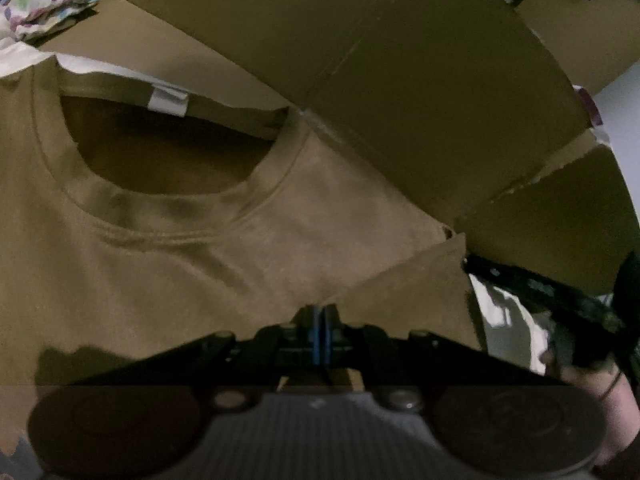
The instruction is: Fold clothes
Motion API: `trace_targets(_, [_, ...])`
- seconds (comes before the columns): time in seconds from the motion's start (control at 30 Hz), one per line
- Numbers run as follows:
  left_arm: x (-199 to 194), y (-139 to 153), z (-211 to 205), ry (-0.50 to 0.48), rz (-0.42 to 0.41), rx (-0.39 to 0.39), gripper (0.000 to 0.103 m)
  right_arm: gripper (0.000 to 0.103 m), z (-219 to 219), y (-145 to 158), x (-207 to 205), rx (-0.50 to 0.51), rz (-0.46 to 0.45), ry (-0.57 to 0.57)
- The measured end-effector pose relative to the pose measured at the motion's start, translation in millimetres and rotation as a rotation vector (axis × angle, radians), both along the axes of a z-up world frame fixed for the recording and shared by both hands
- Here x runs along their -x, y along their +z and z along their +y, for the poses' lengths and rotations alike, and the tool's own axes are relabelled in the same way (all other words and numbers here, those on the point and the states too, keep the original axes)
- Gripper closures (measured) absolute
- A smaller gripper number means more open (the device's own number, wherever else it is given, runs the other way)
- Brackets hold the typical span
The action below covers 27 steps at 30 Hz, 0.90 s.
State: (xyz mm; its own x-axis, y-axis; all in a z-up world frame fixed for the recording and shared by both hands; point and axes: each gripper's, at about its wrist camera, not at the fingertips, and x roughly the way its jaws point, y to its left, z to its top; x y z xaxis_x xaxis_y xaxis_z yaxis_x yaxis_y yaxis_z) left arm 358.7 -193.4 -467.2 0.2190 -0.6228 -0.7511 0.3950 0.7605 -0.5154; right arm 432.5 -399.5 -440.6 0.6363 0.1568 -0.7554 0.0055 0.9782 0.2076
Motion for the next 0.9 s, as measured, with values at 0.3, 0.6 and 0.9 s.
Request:
trace_targets(0.3, [-1.1, 11.4, 3.6, -0.013, -0.028, 0.002, 0.099, 0.059, -37.6, 21.2, 50.3, -0.029, 0.014, 0.018])
trace_targets(0.6, [-4.1, 20.4, 0.6, -0.012, -0.039, 0.0, 0.099, 0.058, -13.8, 11.7, 78.9, -0.092, 0.025, 0.074])
trace_targets(0.9, [-4.4, 11.3, 2.0, 0.006, -0.016, -0.027, 0.098, 0.057, 0.2, -3.7, 110.5, -0.014, 0.089, 0.15])
